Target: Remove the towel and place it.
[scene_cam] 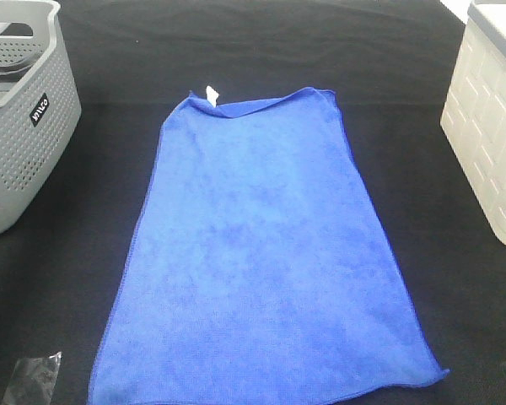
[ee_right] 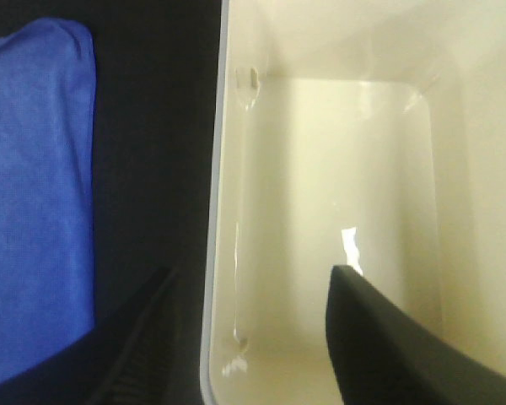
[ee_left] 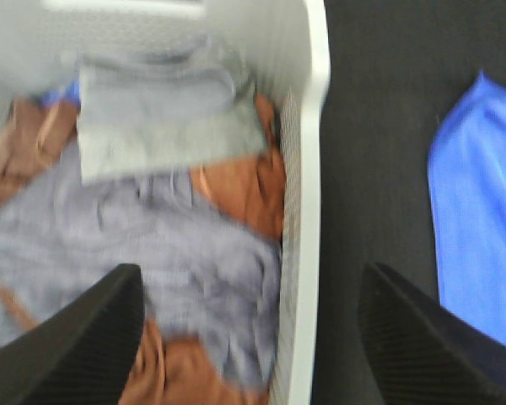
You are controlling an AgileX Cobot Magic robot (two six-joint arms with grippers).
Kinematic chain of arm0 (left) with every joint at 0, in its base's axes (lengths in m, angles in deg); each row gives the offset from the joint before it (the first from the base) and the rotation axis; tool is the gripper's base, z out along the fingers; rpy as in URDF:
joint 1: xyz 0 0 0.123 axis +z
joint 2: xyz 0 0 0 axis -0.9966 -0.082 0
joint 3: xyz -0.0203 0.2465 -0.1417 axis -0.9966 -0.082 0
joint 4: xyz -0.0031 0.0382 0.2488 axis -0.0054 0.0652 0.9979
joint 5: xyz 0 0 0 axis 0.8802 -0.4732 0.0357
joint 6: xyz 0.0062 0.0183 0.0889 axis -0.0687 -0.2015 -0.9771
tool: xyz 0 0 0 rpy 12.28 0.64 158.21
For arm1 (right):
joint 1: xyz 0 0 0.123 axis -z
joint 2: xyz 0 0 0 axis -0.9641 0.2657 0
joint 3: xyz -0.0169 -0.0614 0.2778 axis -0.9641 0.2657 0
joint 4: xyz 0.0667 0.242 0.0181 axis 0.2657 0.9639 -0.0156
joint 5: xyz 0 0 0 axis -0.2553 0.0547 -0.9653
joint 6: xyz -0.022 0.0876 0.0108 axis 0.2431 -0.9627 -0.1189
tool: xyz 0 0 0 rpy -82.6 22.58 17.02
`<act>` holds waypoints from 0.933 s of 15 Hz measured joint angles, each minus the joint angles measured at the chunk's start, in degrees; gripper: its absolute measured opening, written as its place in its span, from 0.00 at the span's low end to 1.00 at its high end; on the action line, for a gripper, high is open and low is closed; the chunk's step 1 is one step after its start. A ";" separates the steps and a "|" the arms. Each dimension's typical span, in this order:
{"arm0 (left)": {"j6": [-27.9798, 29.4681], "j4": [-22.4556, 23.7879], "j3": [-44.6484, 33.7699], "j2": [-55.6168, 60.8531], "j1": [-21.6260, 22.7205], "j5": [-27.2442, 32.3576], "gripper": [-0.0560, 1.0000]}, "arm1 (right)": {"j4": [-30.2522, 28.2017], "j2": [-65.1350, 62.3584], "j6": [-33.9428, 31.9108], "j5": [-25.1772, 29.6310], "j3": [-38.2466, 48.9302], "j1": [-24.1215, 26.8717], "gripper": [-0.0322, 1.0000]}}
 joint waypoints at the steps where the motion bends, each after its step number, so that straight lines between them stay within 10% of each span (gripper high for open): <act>1: -0.06 0.00 -7.28 5.84 0.00 0.00 0.70 | -0.06 -6.47 -0.11 0.06 5.73 0.00 0.56; 14: -0.92 1.55 -59.30 63.66 0.00 -13.18 0.70 | 0.00 -80.56 -0.40 0.34 52.94 0.00 0.56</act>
